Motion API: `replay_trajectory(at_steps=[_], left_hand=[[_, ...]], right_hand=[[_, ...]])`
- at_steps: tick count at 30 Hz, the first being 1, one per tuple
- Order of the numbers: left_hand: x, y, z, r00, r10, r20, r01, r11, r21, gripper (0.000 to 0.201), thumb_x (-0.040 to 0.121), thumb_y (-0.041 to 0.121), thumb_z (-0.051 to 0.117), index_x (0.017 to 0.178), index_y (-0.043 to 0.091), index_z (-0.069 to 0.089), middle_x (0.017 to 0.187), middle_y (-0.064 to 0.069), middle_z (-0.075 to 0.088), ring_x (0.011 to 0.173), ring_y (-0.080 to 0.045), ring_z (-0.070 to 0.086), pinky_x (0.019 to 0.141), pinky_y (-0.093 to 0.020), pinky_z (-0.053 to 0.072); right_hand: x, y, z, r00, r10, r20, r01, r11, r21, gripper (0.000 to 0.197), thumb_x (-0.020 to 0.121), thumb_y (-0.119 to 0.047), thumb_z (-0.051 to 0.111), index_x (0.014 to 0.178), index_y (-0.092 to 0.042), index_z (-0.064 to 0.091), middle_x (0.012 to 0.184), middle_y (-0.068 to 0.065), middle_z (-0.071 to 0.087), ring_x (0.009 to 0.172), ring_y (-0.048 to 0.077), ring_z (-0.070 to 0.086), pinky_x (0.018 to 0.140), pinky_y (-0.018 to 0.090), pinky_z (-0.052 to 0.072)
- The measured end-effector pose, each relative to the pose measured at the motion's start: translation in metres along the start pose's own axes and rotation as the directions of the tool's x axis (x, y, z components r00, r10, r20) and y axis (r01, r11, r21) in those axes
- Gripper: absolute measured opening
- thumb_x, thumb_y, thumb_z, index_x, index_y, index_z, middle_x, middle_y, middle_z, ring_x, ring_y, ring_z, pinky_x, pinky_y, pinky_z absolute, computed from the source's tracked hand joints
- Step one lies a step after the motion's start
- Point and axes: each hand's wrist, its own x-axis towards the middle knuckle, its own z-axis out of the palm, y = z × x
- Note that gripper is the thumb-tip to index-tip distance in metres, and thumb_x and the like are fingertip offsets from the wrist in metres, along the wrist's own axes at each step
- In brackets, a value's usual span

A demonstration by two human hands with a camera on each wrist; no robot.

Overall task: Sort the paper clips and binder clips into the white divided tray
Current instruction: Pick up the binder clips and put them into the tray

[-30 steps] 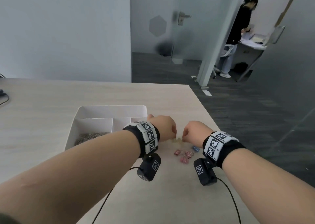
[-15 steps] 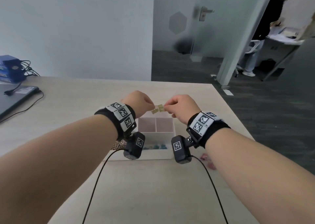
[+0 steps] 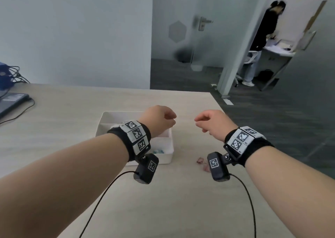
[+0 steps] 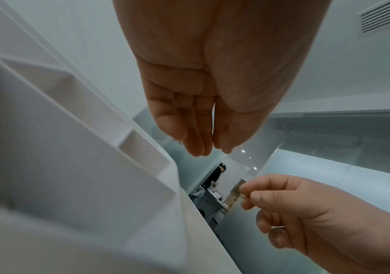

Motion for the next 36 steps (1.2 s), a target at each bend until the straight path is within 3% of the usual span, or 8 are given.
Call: replay_trajectory(at_steps=[5,8,12,15,21,28,32,36], left_hand=[[-0.024,0.037,0.047,0.974,0.094,0.208,-0.12,0.985,0.12,0.03,0.089,0.034,0.066,0.119,0.033,0.067,0.119,0.017,0.066,0.107,-0.007,0.061,0.093,-0.025,0.048],[-0.027,0.048,0.075,0.937,0.076,0.342,-0.162,0.959,0.232,0.046,0.087,0.038,0.067,0.132,0.034,0.058,0.135,0.01,0.058,0.121,-0.014,0.056,0.101,-0.033,0.047],[-0.03,0.051,0.103,0.894,0.032,0.446,-0.222,0.898,0.381,0.068,0.082,0.053,0.067,0.144,0.036,0.043,0.142,0.004,0.047,0.12,-0.02,0.056,0.097,-0.036,0.049],[-0.031,0.054,0.116,0.879,0.017,0.477,-0.274,0.837,0.474,0.072,0.082,0.053,0.06,0.148,0.038,0.033,0.144,0.004,0.042,0.116,-0.026,0.06,0.091,-0.041,0.053],[-0.028,0.062,0.129,0.814,0.084,0.575,-0.419,0.771,0.481,0.065,0.083,0.037,0.06,0.144,0.041,0.036,0.131,0.0,0.047,0.108,-0.031,0.062,0.086,-0.039,0.054],[-0.028,0.056,0.133,0.835,0.08,0.545,-0.391,0.783,0.483,0.029,0.094,0.035,0.053,0.121,0.024,0.054,0.12,-0.008,0.055,0.105,-0.033,0.06,0.078,-0.036,0.046],[-0.031,0.052,0.127,0.843,0.091,0.53,-0.378,0.801,0.464,0.025,0.091,0.034,0.059,0.114,0.024,0.06,0.116,-0.008,0.058,0.105,-0.031,0.059,0.077,-0.033,0.044],[-0.037,0.045,0.119,0.863,0.116,0.491,-0.362,0.821,0.442,0.024,0.09,0.035,0.061,0.11,0.022,0.066,0.113,-0.005,0.065,0.106,-0.027,0.06,0.072,-0.027,0.039]], right_hand=[[-0.05,0.055,-0.03,0.993,0.111,0.038,-0.104,0.982,-0.157,0.009,0.091,-0.022,0.067,0.096,-0.025,0.073,0.091,-0.01,0.073,0.07,0.013,0.068,0.067,0.023,0.051],[-0.063,0.081,-0.028,0.985,0.159,0.07,-0.141,0.967,-0.214,0.018,0.093,-0.02,0.063,0.106,-0.027,0.072,0.104,-0.007,0.072,0.075,0.007,0.063,0.075,0.024,0.048],[-0.073,0.093,-0.021,0.982,0.137,0.134,-0.09,0.946,-0.311,0.041,0.094,-0.015,0.056,0.131,-0.028,0.061,0.127,-0.002,0.058,0.111,0.015,0.06,0.091,0.024,0.045],[-0.073,0.094,-0.018,0.98,0.129,0.15,-0.067,0.929,-0.365,0.049,0.095,-0.012,0.052,0.14,-0.031,0.053,0.137,-0.001,0.048,0.121,0.018,0.055,0.099,0.027,0.045],[-0.066,0.102,-0.008,0.979,0.148,0.143,-0.076,0.907,-0.415,0.034,0.095,-0.017,0.055,0.125,-0.028,0.065,0.129,0.002,0.053,0.113,0.022,0.059,0.1,0.031,0.045],[-0.067,0.1,-0.001,0.986,0.15,0.067,-0.114,0.922,-0.371,0.019,0.088,-0.02,0.063,0.105,-0.024,0.071,0.107,-0.003,0.067,0.1,0.018,0.063,0.084,0.024,0.047],[-0.069,0.092,0.004,0.984,0.159,0.08,-0.123,0.934,-0.336,0.01,0.084,-0.021,0.068,0.085,-0.031,0.068,0.097,-0.008,0.067,0.093,0.014,0.064,0.08,0.025,0.049],[-0.07,0.081,0.01,0.983,0.152,0.105,-0.108,0.932,-0.345,0.01,0.083,-0.02,0.068,0.087,-0.027,0.072,0.096,-0.008,0.068,0.093,0.014,0.064,0.081,0.026,0.051]])
